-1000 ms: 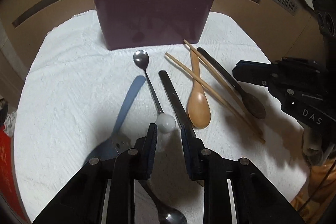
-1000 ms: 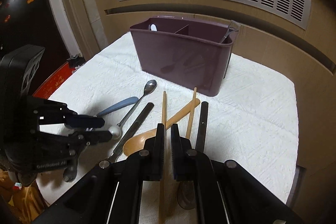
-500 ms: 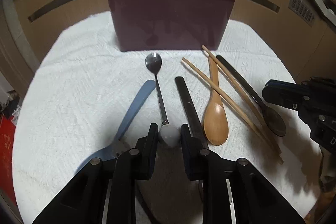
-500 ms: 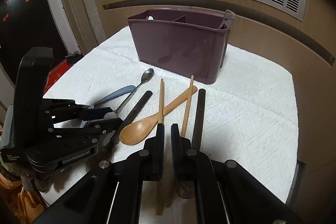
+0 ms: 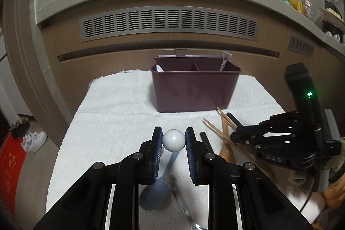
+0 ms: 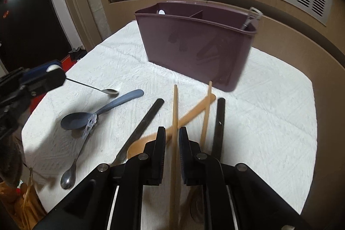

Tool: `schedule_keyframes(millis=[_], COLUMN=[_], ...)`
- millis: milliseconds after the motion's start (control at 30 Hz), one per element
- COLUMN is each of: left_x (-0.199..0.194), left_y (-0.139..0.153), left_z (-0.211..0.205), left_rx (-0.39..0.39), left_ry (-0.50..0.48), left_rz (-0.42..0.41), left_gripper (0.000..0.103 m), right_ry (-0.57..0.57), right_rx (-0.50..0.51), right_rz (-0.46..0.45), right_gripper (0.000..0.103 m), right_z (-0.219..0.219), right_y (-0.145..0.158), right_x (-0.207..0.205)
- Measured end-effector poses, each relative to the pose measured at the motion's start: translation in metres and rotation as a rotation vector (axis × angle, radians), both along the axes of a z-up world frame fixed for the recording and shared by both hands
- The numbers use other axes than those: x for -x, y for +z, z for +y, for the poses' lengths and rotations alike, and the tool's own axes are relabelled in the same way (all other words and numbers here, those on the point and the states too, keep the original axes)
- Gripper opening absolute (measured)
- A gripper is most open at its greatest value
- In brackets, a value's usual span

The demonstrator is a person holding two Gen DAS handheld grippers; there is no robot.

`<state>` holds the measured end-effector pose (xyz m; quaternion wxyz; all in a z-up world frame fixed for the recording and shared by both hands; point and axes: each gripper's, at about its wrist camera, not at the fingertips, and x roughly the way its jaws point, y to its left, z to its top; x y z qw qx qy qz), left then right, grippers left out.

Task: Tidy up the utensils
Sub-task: 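Grasp the white-ball spoon with the left tool while the right tool grasps a wooden chopstick, then carry the ball spoon and chopstick over the caddy and release both into it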

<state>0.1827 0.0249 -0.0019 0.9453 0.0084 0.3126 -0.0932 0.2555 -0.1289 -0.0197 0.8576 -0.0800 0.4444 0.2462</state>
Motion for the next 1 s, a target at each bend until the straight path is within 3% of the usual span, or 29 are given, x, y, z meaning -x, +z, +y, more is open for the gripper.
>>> schedule_keyframes(millis=[133,400,433,467,533,767,1000], left_x=[-0.003,-0.003,-0.002,-0.002,-0.001,0.011,0.028], left_y=[0.001,-0.001,-0.001,-0.001,0.000,0.009,0.036], left_z=[0.018,0.036,0.036,0.036,0.036,0.032,0.015], left_rx=[0.070,0.132,0.136,0.138,0.139,0.143,0.133], left_ry=[0.007,-0.016,-0.017,-0.018,-0.021,-0.048,-0.093], left_rz=[0.009,0.022,0.024,0.027,0.030,0.027,-0.013], left_gripper=[0.023,0.023,0.023,0.023,0.023,0.023,0.022], right_ry=[0.020,-0.009,-0.008,-0.006,-0.015,-0.053,-0.053], right_rx=[0.044,0.162,0.177,0.184,0.185,0.087,-0.001], right_rz=[0.014,0.032,0.022,0.022,0.020,-0.104,-0.226], right_gripper=[0.022,0.022,0.018,0.005,0.005,0.005,0.005], right_z=[0.022,0.044,0.046,0.048,0.049,0.024,0.005], right_y=[-0.009,-0.032,-0.033,-0.033,-0.031,0.023,0.080], right_x=[-0.024,-0.050,-0.048,-0.048,-0.046,-0.006,0.042])
